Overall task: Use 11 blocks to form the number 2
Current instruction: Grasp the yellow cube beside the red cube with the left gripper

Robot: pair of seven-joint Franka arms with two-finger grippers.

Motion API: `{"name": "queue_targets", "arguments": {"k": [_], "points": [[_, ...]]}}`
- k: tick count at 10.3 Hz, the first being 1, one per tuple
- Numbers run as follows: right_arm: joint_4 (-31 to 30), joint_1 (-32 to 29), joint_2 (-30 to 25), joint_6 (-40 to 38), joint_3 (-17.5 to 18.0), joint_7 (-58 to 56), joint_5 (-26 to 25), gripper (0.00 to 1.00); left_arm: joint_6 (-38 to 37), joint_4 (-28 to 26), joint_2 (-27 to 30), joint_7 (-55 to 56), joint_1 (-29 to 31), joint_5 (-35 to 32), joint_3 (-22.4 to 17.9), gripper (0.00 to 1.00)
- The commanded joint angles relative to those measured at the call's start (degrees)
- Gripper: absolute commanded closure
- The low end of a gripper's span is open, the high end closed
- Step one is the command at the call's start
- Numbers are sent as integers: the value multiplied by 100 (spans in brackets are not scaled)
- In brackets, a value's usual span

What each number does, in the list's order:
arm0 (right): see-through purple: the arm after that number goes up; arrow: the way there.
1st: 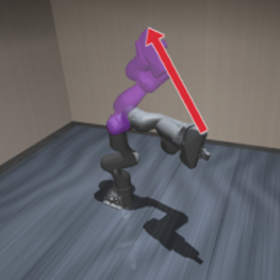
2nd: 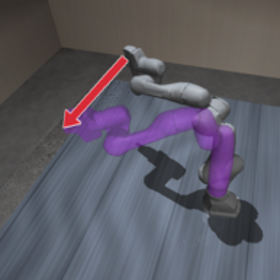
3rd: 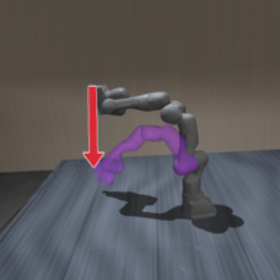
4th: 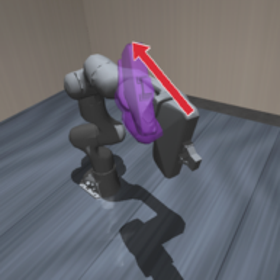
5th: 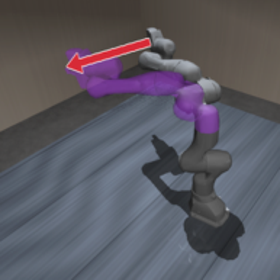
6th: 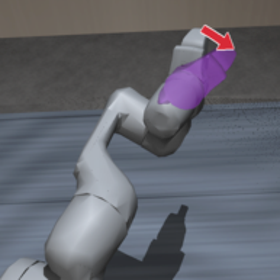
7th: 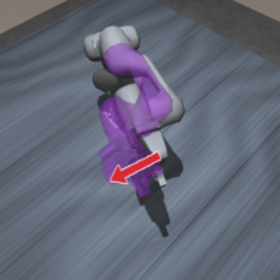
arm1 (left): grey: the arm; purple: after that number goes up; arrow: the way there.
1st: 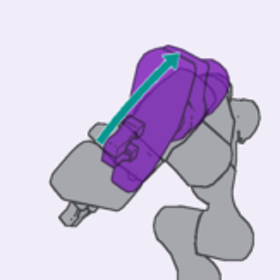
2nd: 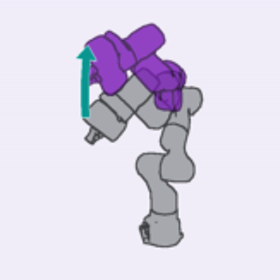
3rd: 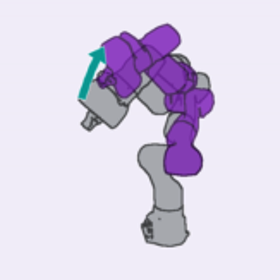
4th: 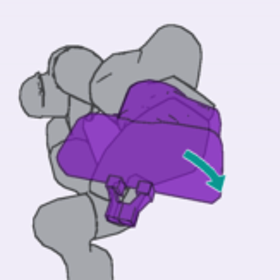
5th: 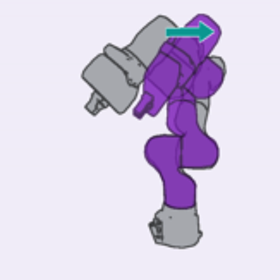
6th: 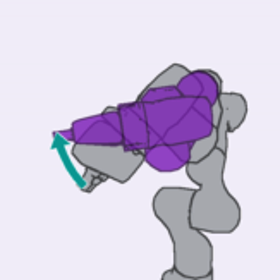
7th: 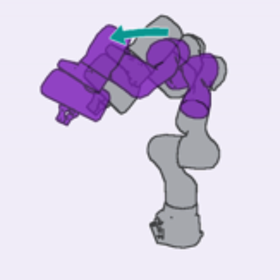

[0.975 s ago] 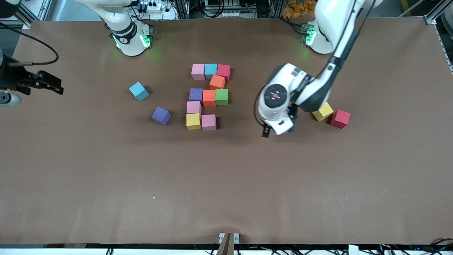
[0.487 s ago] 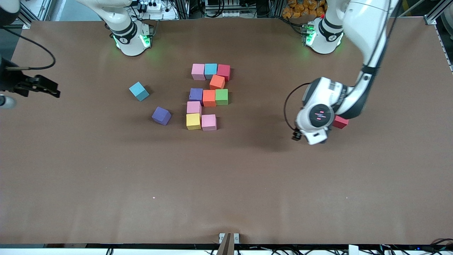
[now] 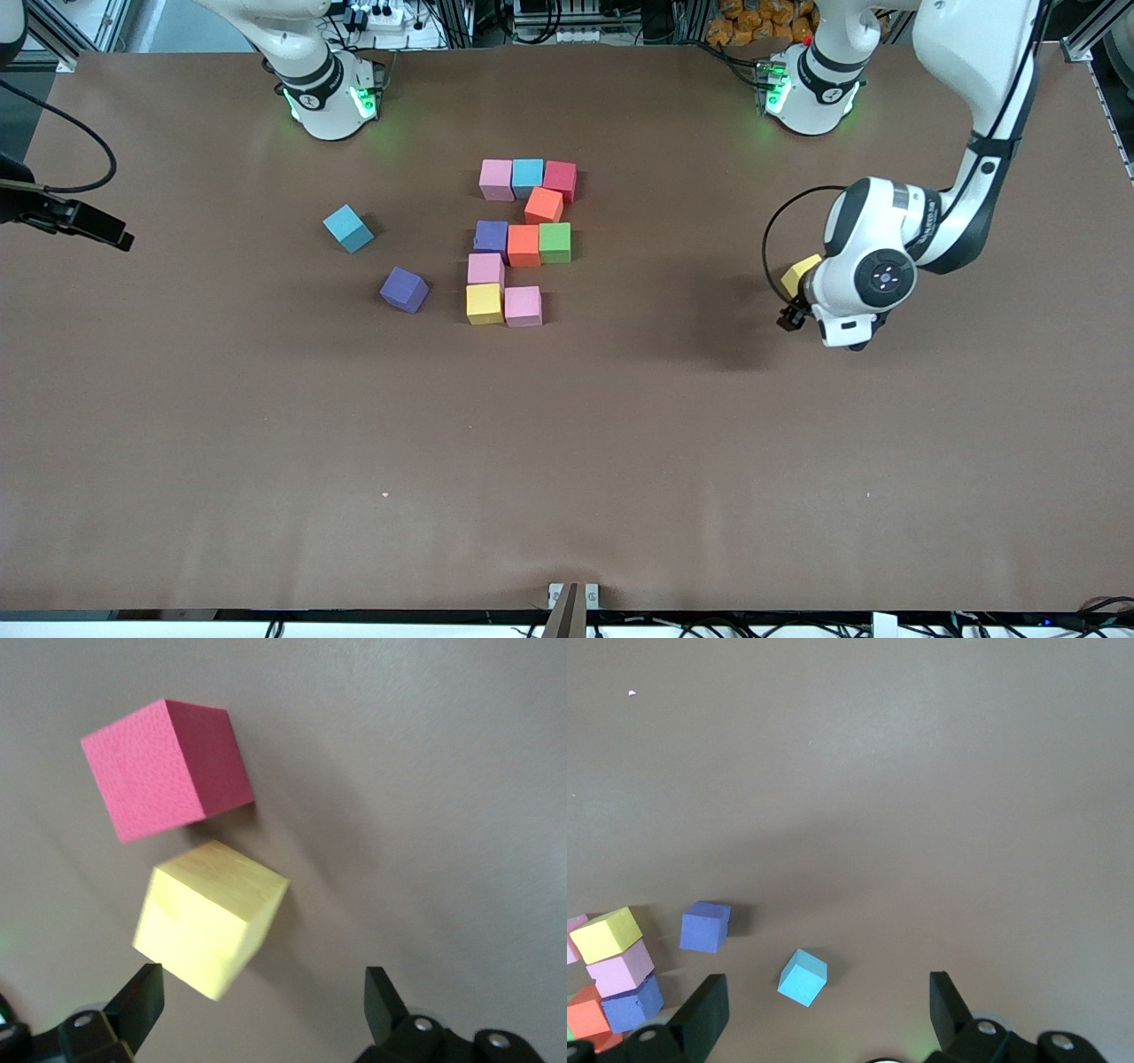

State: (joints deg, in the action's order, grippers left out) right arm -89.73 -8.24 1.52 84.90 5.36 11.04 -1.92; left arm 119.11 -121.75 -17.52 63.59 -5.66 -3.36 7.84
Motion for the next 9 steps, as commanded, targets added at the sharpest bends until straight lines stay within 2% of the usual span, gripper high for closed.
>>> {"name": "queue_targets", "arguments": {"k": [1,3,5,9], "points": [[-88,-10,-170,-61,0,-397,86,0,24,-349,197,-792,47,-156,51,0],[86,-28,-380,0,-26,-840,121,0,94,-455,144,-1338,161,-192,51,0],[79,-247,-363,105,-105,-920,558,0,435,-499,21,-1445,214,-192,51,0],[96,-266,-284,175,-97,-929,499,0,832,-639,-242,-1709,434,-245,51,0]]}}
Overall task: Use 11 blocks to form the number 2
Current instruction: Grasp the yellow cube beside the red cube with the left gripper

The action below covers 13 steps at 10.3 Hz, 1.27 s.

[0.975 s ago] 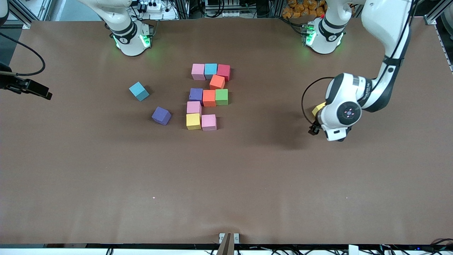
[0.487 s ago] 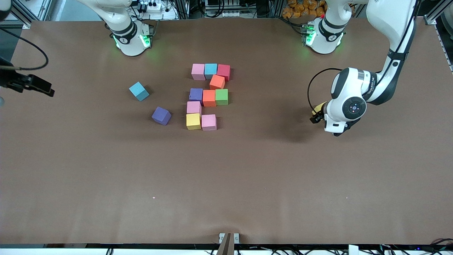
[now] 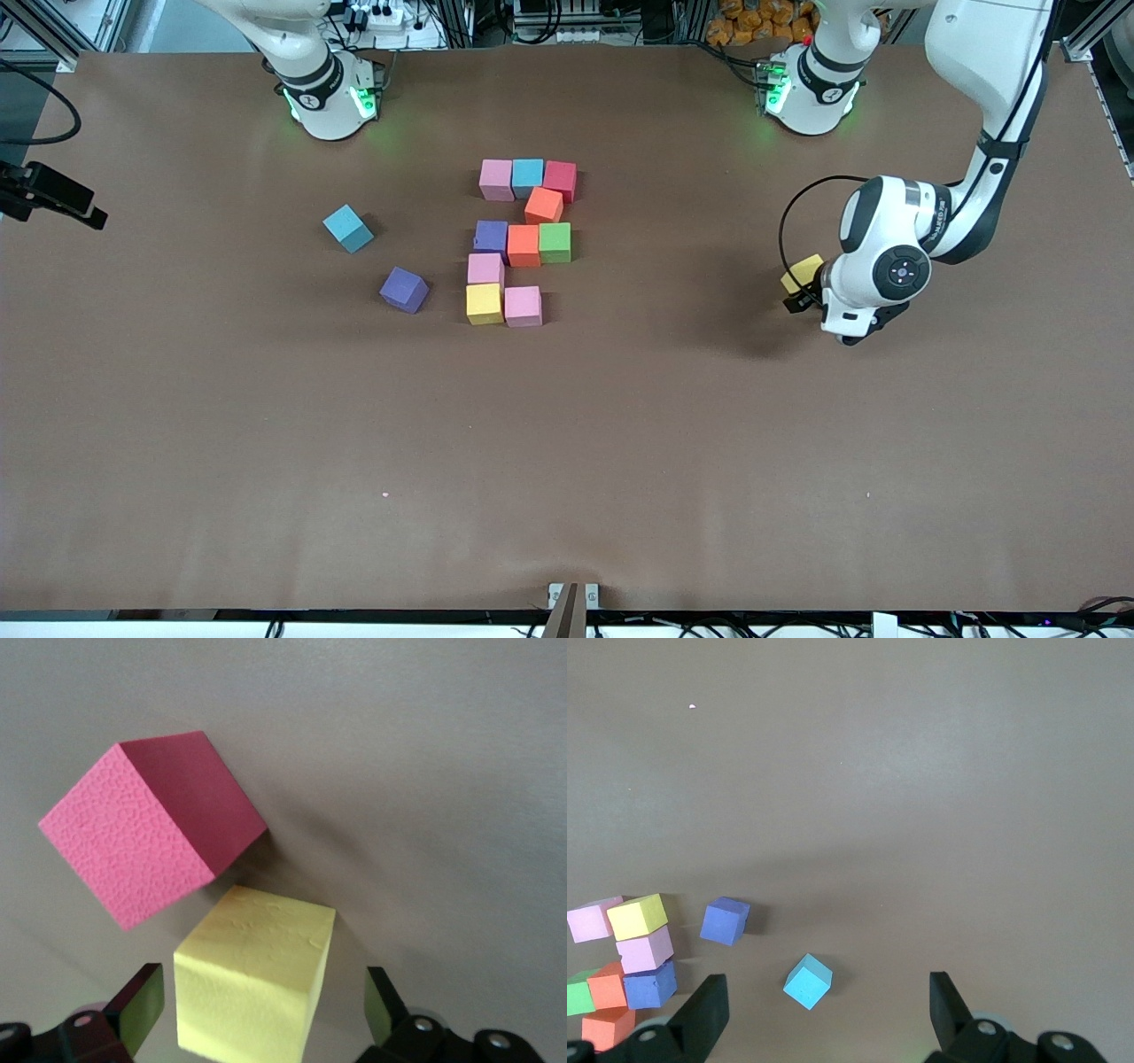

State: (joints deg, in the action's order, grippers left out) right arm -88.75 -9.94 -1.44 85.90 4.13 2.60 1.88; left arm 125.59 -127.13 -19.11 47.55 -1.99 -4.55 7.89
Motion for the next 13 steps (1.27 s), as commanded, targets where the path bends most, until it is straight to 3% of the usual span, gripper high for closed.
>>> {"name": "queue_targets", "arguments": {"k": [1,4,5,6,9,11,13], "points": [[16,-105,21,198,27,-84,102,0,228,-137,-146,-123,68,-125,54,0],[86,-105,21,244,27,-93,76,0,229,-233,-155,-123,85,-125,63,0],[86,-79,21,252,18,-84,67,0,229,-234,-146,-123,94,-125,63,48],[86,-70,30,252,18,-93,67,0,203,-225,-120,-114,94,-125,63,65],[60,53,56,279,9,-93,-91,0,-226,46,-14,410,41,-20,150,65],[33,202,100,287,-78,-84,-100,0,-412,590,-119,1252,-28,504,440,65],[33,911,109,287,-839,-84,-83,0,-439,1388,-495,2771,-379,980,573,64]]}}
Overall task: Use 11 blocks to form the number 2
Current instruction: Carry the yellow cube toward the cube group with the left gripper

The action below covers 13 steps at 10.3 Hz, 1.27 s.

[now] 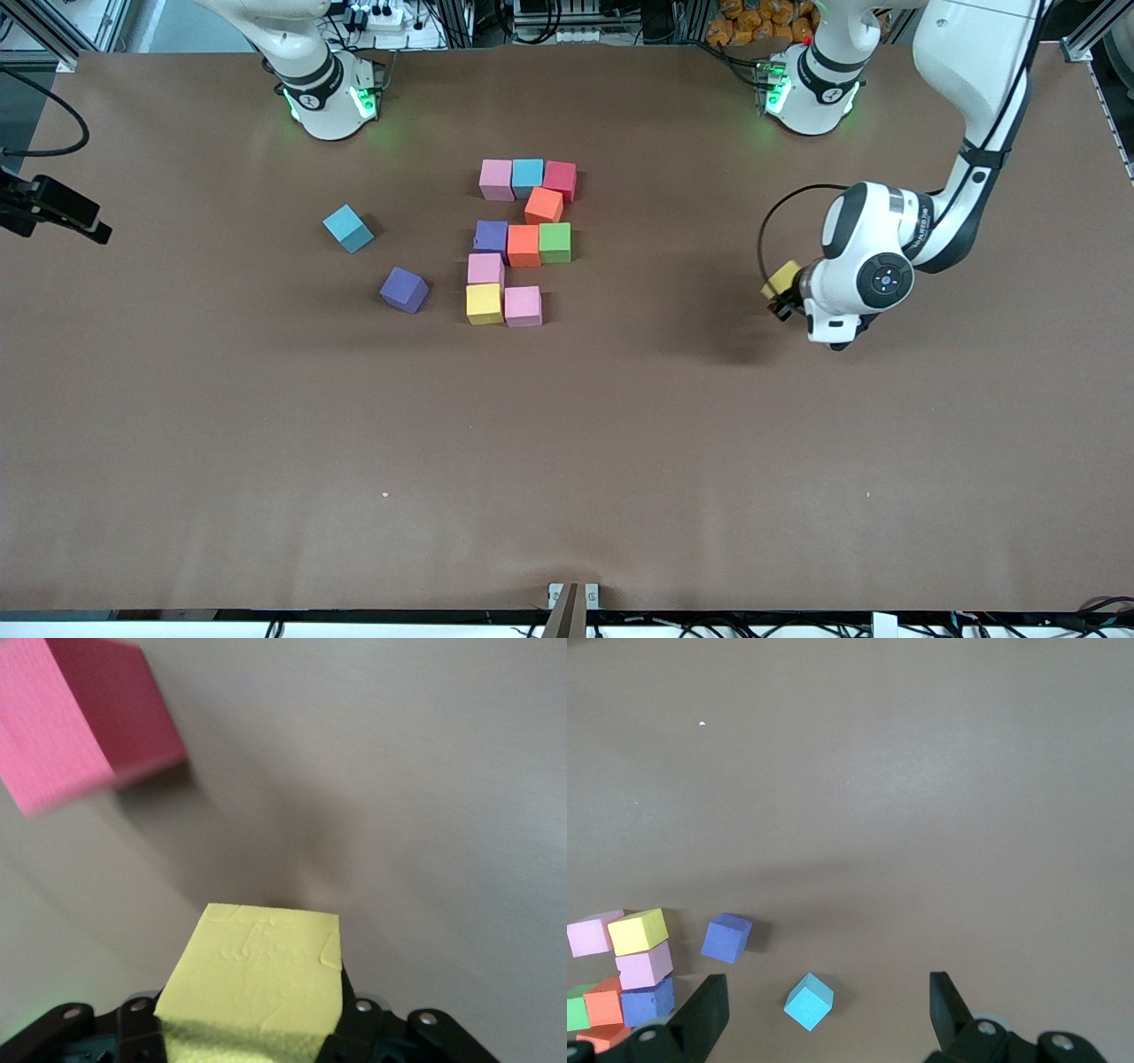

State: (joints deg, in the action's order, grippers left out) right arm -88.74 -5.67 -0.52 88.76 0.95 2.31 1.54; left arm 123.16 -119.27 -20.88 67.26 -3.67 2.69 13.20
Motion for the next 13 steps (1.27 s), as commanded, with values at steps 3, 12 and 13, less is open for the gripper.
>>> {"name": "queue_targets", "arguments": {"k": [3,12,13], "points": [[50,902,26,-16,-974,-56,-5,0,-196,1798,-1178,2848,-1028,522,34,61],[59,805,105,-34,-965,-724,48,0,972,2786,-2103,6140,-2876,891,-45,53],[59,770,131,-16,-965,-724,48,0,1025,2847,-2130,6194,-2946,891,-54,53]]}}
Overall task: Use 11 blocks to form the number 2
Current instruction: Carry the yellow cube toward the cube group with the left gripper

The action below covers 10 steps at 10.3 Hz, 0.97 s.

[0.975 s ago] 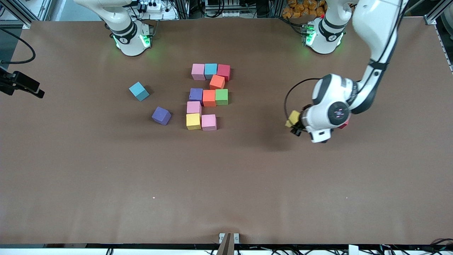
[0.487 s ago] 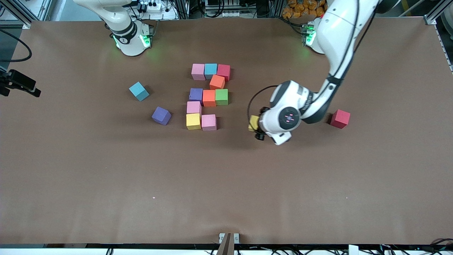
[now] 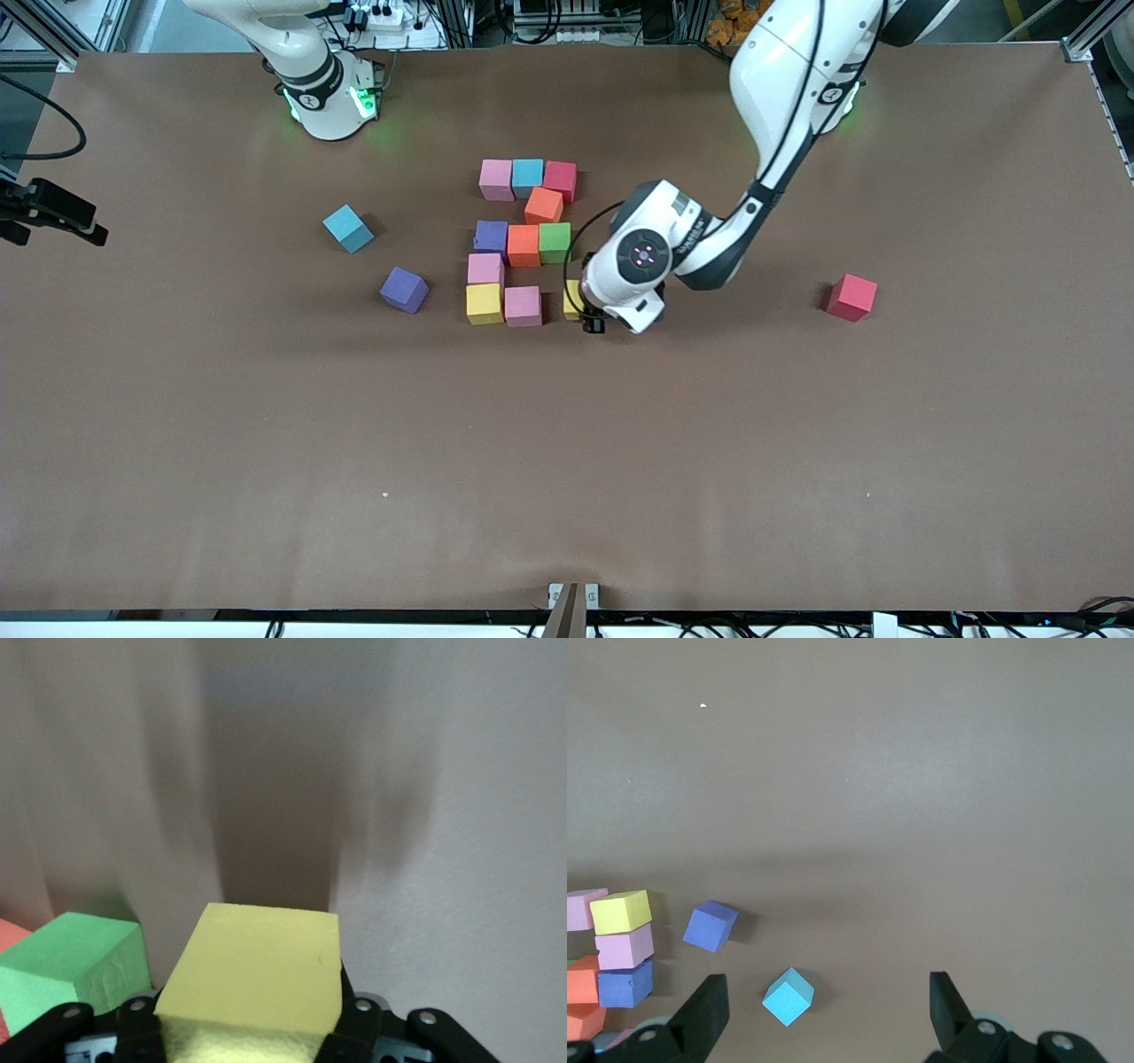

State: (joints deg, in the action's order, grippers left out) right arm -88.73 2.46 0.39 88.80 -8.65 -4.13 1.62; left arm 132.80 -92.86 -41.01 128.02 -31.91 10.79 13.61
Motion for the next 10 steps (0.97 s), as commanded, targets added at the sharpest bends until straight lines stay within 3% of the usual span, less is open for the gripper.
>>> {"name": "queue_targets", "arguments": {"k": [1,4,8,10], "points": [[57,-53,40,-29,-13,-88,40,0,123,268,-162,127,-131,81,-95,53],[49,-9,67,-73,-13,-114,31,0,132,663,-451,215,-140,73,-95,52],[40,0,93,-100,-13,-97,31,0,228,673,-522,312,-588,90,-472,52],[40,-26,93,-100,-5,-97,31,0,246,673,-540,303,-624,81,-473,52]]}}
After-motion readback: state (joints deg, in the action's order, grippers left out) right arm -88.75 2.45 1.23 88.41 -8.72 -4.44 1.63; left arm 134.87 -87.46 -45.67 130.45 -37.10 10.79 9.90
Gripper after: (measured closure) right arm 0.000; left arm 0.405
